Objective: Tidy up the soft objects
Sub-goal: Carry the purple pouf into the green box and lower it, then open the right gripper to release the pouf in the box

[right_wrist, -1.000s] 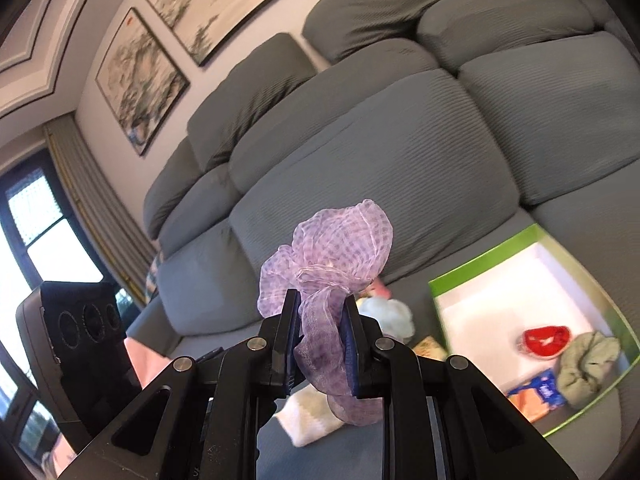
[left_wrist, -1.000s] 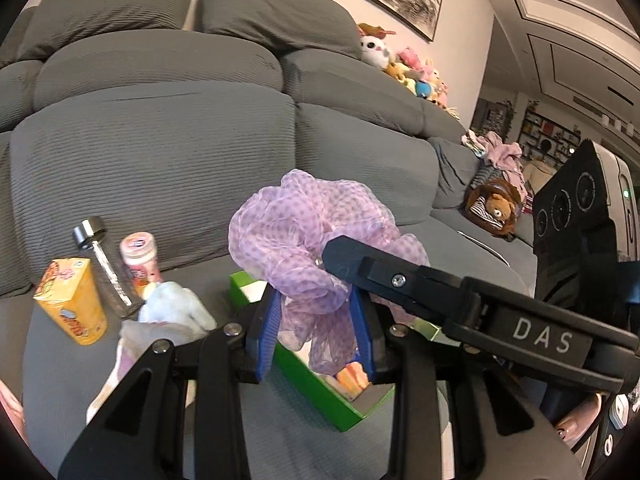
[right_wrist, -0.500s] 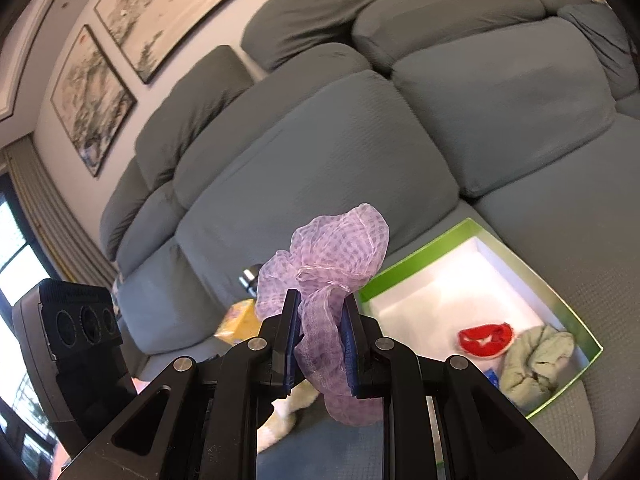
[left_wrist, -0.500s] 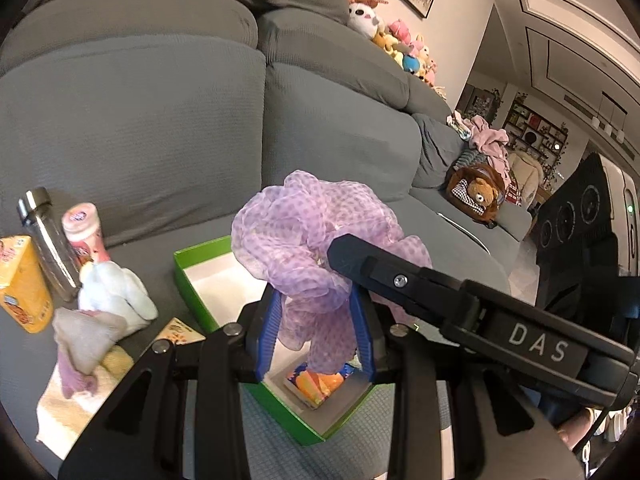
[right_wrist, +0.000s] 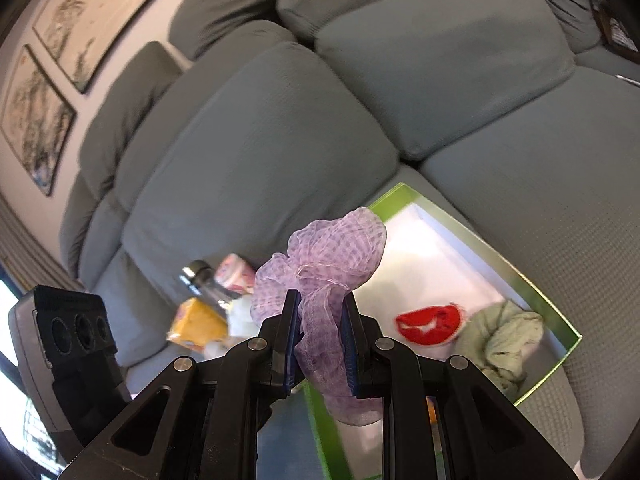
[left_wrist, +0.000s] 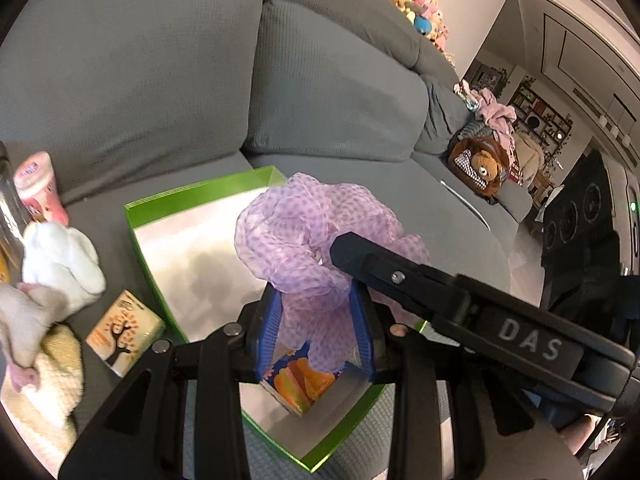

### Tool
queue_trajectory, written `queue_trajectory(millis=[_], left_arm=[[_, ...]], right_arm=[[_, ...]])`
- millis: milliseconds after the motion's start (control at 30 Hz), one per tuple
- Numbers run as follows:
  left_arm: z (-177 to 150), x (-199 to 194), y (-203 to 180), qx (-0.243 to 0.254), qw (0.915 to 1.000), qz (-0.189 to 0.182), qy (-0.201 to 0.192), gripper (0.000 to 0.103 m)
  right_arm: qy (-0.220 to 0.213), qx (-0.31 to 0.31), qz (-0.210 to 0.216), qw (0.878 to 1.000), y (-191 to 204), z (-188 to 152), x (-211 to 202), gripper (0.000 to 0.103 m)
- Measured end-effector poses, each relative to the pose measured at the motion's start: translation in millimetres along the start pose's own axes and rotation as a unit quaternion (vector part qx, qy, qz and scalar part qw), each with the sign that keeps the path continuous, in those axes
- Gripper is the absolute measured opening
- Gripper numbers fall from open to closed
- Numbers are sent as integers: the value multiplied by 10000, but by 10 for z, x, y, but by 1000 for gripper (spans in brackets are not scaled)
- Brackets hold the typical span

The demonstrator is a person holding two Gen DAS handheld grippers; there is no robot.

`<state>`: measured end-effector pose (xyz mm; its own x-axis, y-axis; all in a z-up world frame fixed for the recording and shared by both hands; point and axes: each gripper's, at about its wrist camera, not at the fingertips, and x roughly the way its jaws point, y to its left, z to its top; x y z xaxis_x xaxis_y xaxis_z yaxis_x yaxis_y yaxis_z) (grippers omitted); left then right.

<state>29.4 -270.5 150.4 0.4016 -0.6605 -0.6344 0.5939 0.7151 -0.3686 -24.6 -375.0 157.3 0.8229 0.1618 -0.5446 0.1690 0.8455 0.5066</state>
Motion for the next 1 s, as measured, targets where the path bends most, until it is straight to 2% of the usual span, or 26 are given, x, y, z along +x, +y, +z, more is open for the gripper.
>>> queue_trajectory(millis=[33, 200, 333, 1000], left_arm=[[-9, 40, 12, -35, 10000, 16, 55, 30], [-30, 213, 121, -280, 9991, 13, 316, 31], [-49, 276, 141, -291, 9986, 64, 442, 31], [-54, 388, 145, -285, 9977, 235, 573, 33]], right_arm=[[85, 45, -119, 9999, -38, -2, 64, 22], [384, 295, -131, 9987, -207, -7, 262, 22], [509, 338, -349, 9975, -252, -20, 349, 22], [539, 595, -974, 9920, -481, -21, 375, 22]])
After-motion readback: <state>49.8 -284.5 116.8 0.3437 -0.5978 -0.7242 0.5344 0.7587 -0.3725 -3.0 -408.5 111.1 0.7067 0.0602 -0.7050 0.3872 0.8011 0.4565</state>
